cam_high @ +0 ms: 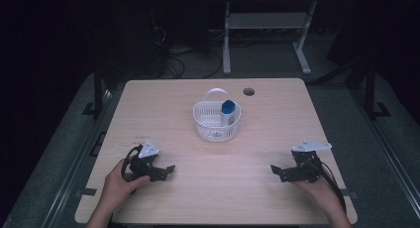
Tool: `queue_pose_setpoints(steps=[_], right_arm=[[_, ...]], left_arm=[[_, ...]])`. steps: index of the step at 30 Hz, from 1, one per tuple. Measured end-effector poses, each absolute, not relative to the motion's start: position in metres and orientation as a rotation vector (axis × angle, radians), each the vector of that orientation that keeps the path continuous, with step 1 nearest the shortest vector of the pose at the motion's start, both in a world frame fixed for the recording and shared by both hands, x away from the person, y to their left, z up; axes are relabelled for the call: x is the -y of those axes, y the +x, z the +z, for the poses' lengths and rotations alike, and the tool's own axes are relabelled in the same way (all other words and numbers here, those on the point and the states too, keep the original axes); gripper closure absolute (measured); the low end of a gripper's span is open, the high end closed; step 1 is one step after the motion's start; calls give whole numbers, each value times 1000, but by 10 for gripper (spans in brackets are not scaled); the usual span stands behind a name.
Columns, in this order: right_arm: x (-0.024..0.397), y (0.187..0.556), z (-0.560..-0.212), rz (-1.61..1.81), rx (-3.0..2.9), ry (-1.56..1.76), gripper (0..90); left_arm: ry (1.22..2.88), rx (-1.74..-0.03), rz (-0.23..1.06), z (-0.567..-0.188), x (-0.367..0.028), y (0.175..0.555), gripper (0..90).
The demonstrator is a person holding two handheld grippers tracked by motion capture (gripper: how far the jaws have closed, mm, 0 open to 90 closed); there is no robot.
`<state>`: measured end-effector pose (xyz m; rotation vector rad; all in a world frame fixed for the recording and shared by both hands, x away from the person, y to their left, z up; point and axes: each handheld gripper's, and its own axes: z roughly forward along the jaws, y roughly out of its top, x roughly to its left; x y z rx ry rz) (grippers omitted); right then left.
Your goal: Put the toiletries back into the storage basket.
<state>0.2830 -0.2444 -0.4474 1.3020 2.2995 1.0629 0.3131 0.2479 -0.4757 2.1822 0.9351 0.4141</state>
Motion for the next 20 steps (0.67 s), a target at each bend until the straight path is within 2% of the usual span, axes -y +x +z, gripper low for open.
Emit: queue_pose_setpoints(steps=[13,20], right_arm=[[261,269,-479,907,-2332,1300,6],[265,268,-483,956,-2289,1286,6]], left_arm=[[2175,-938,414,-476,-247,313,133],[2175,-937,414,-476,-248,313,133]])
